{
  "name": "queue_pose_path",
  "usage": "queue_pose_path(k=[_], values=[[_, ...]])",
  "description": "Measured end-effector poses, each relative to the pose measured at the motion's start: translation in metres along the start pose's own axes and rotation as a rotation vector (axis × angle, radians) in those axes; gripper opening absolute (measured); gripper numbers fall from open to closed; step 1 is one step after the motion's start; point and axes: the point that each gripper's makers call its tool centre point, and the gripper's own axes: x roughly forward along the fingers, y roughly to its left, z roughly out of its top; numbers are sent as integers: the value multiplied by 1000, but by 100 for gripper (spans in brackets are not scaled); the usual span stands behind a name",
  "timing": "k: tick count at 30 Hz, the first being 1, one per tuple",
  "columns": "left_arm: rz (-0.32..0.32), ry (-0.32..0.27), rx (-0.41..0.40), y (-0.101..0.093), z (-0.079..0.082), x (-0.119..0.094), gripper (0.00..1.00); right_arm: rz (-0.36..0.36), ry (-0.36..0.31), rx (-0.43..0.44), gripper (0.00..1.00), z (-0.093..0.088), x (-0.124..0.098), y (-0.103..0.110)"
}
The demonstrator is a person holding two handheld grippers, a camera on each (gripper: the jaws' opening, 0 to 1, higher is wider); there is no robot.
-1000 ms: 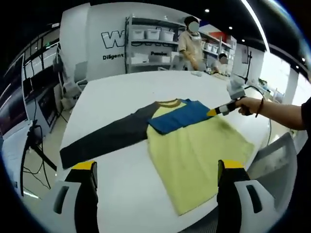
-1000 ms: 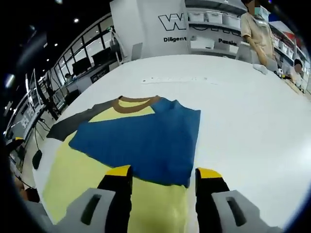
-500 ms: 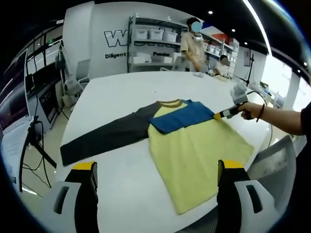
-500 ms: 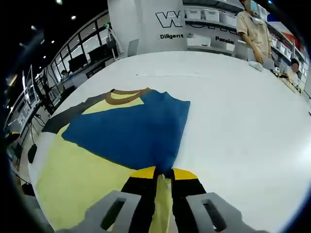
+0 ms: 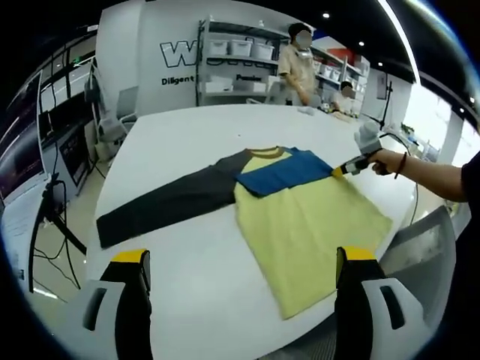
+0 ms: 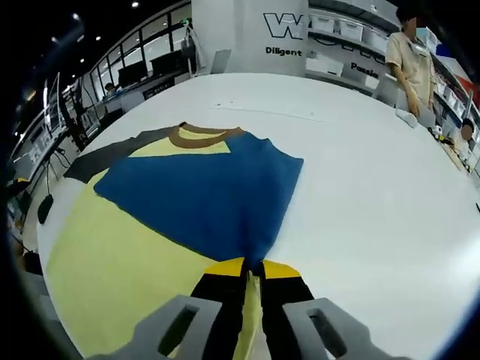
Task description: Fold the garment on the visible template until the final outline fits inside the template.
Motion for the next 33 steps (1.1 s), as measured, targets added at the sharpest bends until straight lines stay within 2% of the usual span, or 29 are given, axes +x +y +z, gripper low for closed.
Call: queue_pose_path(k=[8,15,19,25,30,33], values=[[8,22,-4,3,-5,4,99,-29,23,23,1,-4,-3,-28],[-14,0,-14,-1,3,4,99,-51,47,13,1,-8,-6,-37],[-2,14,-6,3,1,4,99,-64,64,-40,1,-8,-7,-42],[14,39,-16,9,-7,1,99,-68,62,-20,1,-9,-7,-53],[45,43,-7,14,-7,0,99,-80,63,-28,1,-8,-7,-57],[47,38,-10,15,-5,0,99,-86,54,-3,2,-7,-6,-57]])
